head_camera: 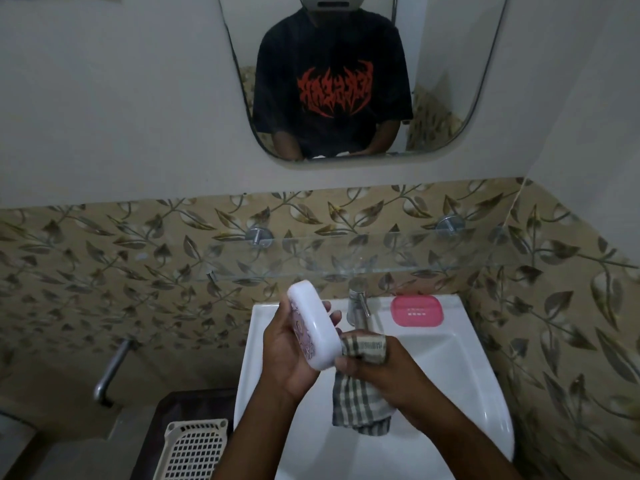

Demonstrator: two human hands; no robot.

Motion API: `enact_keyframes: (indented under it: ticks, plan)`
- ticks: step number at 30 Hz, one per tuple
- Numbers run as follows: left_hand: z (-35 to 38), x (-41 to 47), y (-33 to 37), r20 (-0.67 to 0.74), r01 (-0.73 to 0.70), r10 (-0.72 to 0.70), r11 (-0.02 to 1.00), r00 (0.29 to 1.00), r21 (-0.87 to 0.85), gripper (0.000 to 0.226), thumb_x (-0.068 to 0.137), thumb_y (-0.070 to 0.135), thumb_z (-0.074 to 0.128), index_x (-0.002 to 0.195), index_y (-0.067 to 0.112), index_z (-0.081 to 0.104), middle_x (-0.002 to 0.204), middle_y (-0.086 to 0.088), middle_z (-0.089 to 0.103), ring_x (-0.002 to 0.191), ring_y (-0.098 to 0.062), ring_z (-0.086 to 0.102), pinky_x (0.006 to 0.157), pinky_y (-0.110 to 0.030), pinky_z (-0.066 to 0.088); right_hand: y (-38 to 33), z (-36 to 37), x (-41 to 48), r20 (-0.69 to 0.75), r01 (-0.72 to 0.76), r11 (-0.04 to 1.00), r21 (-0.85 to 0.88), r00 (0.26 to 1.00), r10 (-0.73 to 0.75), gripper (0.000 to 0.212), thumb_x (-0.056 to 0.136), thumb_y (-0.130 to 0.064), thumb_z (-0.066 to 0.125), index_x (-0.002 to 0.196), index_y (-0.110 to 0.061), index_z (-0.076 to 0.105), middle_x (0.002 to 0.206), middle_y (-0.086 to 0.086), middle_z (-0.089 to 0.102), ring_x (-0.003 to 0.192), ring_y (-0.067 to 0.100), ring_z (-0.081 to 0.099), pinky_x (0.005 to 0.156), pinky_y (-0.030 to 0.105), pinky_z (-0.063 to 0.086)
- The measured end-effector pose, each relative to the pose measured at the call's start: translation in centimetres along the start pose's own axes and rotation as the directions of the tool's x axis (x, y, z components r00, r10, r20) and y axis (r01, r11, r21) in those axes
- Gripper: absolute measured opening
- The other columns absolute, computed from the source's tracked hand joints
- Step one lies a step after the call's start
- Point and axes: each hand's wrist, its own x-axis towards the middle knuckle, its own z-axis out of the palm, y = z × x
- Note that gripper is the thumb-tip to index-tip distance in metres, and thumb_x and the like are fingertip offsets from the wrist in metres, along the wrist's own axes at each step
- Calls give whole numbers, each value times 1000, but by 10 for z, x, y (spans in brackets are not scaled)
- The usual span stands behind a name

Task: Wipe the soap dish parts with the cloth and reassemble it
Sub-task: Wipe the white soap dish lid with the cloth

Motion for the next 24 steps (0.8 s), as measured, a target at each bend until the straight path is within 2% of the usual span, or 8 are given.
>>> enact_keyframes:
  ticks: [3,7,10,13,18,20,22,24]
  plan:
    - [4,-1,6,-50,-103,105,994,993,42,53,56,36,90,98,8,75,95,-13,73,79,-27,73,69,-42,61,11,-10,0,-236,23,993,-118,970,-51,21,79,-28,78,98,-20,75,97,-3,77,97,12,70,87,32,53]
    - [3,4,7,-144,-159,195,961,970,228,42,85,21,61,121,-2,60,107,-20,67,88,-28,68,80,-44,58,5,-20,-3,-590,0,941,-339,779,-212,11,80,-32,77,88,-28,70,81,-19,71,86,-5,65,78,20,50]
    - [13,3,-8,-92,-184,231,914,969,360,51,90,16,64,131,-8,49,123,-34,60,102,-40,64,80,-46,59,-13,-8,5,-466,161,778,-607,721,-512,21,78,-14,79,95,-25,74,84,-24,66,83,-16,60,75,1,42]
    - [20,1,-27,-36,-214,262,852,965,477,53,88,31,61,130,-1,52,121,-27,65,108,-40,65,87,-45,57,-18,4,27,-394,130,624,-770,672,-627,26,78,-11,76,102,-22,74,93,-8,72,82,5,65,71,10,46]
    - [25,-3,-24,-138,-179,255,894,957,411,43,96,34,45,120,3,62,119,-23,67,110,-34,65,94,-44,53,-2,14,40,-298,189,601,-776,730,-615,28,78,-25,75,106,-20,73,101,-2,74,88,10,68,75,21,56]
    - [19,-4,-19,-161,-163,239,909,957,383,48,98,35,45,128,0,57,125,-26,63,118,-39,59,104,-50,46,4,11,32,-232,236,598,-766,766,-600,27,77,-26,72,104,-23,74,97,-4,74,84,6,66,76,12,52]
    - [15,-4,-21,-138,-152,220,909,966,389,55,96,40,49,133,0,54,128,-26,62,122,-40,57,104,-51,46,2,3,29,-308,187,639,-746,753,-581,23,75,-19,73,97,-23,75,90,-6,72,77,4,62,71,3,44]
    - [18,-6,-26,-131,-135,200,912,971,388,55,93,40,51,131,1,56,126,-24,64,120,-39,59,99,-49,50,-7,-1,38,-407,145,683,-716,708,-577,20,74,-11,74,92,-21,75,86,-5,71,75,9,63,66,12,46]
